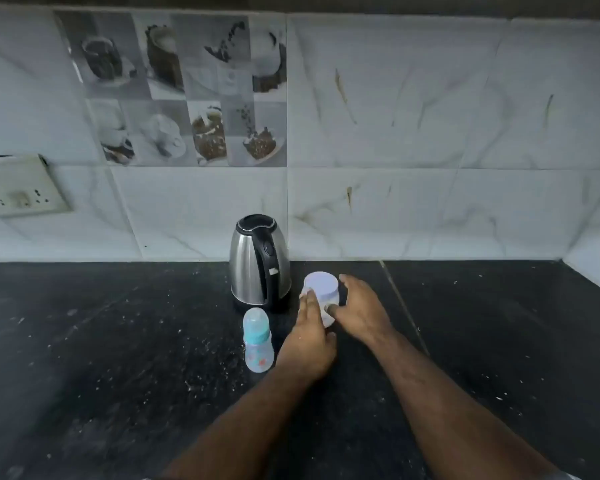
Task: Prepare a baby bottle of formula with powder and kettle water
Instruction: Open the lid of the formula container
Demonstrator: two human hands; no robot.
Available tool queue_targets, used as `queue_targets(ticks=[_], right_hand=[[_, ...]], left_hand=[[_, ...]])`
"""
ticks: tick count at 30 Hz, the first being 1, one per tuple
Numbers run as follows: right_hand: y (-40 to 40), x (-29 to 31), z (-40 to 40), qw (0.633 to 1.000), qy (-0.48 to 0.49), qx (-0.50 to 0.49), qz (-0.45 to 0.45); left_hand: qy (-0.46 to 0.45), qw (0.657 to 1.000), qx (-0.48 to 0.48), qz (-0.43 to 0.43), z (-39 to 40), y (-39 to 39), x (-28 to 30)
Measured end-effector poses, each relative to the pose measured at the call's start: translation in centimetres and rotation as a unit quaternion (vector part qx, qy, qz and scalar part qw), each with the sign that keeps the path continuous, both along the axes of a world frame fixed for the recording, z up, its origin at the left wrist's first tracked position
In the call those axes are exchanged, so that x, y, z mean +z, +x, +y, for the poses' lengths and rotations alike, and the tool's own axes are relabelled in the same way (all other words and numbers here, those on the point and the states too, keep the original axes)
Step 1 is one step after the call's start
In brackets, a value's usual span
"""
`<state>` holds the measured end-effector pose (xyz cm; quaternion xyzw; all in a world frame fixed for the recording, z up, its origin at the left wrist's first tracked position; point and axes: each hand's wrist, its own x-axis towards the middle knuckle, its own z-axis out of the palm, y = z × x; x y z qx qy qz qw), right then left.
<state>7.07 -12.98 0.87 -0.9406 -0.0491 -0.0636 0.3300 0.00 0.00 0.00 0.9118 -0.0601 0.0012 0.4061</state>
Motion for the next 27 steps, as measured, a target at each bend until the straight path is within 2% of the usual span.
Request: queue_targets(ticks=[3,7,12,14,19,20,22,27], right_hand=[[1.5,-1.1,0.0,0.998,0.040,0.002,0.038],[4.1,-1.7,1.2,0.997,0.043,0.016,0.058],[6.3,-2.6,1.8,0.996,0.043,0.032,0.075],[6.6,-3.1,1.6,0.995,0.055,0.033,0.072],[6.2,-2.2,-0.3,0.991,0.116,0.006,0.061],[6.0,-1.5,-0.8,0.988,0.136,0.007,0.067],[5.2,0.2,-1.6,0.982,0.167,0.028,0.078],[2.3,3.4,-1.8,0.974,0.182,0.091,0.103]], left_hand=[[-0.054,0.997,0.033,0.049,-0.1,0.7,-1.0],[-0.111,0.985,0.077,0.109,0.1,2.0,-1.8],[-0.141,0.977,0.097,0.127,0.8,3.5,-2.9],[-0.183,0.969,0.104,0.129,1.0,3.8,-3.4],[-0.368,0.900,0.138,0.190,1.0,4.1,-3.8],[-0.369,0.899,0.129,0.198,0.9,4.0,-3.8],[-0.330,0.918,0.104,0.195,0.8,3.7,-3.8],[-0.323,0.936,0.061,0.126,0.7,2.7,-3.0]])
